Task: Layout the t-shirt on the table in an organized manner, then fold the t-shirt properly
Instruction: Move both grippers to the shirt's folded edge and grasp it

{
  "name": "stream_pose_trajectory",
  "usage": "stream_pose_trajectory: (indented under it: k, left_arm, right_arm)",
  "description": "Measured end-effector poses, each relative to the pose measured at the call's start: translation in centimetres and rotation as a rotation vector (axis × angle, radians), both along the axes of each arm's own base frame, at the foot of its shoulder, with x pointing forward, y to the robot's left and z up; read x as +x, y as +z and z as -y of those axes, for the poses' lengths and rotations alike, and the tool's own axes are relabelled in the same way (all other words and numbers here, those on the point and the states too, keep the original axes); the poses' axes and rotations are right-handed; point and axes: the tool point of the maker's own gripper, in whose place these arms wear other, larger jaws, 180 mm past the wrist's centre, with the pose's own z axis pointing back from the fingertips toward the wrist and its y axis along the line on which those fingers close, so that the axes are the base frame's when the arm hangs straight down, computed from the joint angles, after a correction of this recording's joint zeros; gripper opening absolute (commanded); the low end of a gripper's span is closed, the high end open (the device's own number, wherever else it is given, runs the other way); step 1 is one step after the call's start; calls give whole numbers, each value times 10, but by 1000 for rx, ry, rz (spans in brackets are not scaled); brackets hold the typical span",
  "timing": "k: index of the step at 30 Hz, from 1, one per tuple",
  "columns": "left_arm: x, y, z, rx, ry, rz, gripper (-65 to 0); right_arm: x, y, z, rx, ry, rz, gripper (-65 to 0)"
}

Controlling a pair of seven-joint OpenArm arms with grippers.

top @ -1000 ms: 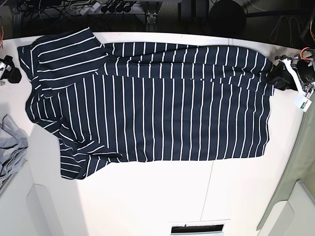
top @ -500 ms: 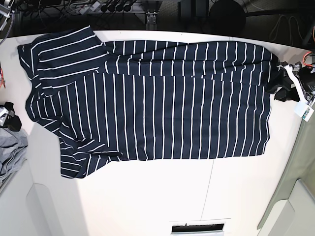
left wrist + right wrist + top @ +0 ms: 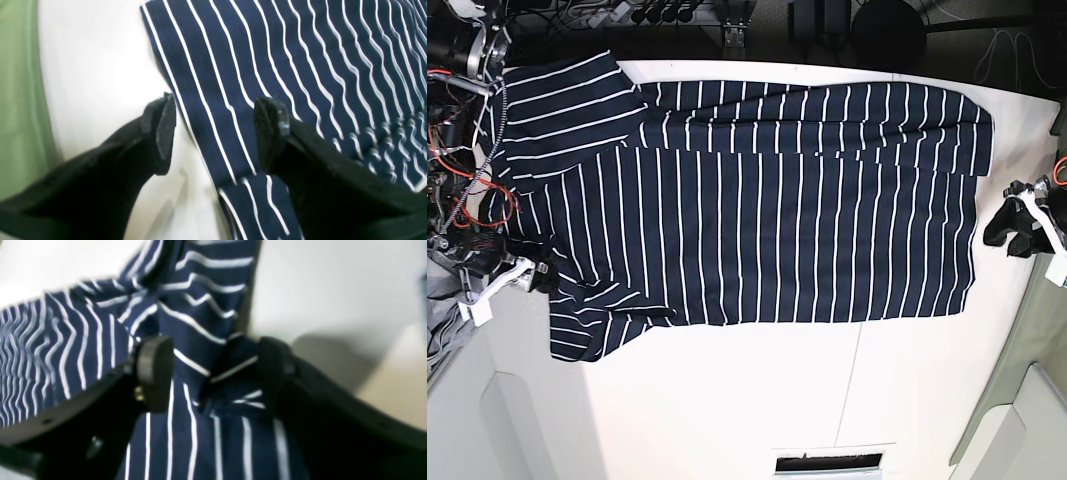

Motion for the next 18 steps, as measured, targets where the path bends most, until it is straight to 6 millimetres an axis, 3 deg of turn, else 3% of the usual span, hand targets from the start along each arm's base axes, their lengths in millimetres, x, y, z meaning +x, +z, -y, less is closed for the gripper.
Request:
stream_pose_trajectory:
  k: [3,5,10,18]
  left_arm:
    - [21,-11,-4,32,6,6,-259]
    - [40,-16,-18,48,82,17,-259]
    - [75,-26,-37,32,183,27,-259]
    - [108,-74,-10,-103,340,-42,-260]
  right_arm:
    - [-4,-13,-16,30,6,-24,-245]
    - [-7,-21,-21,30,11,-46,-245]
    - [-10,-27,-19,7,-3,-69,-245]
    - [-10,-27,-20,11,-4,-69,-245]
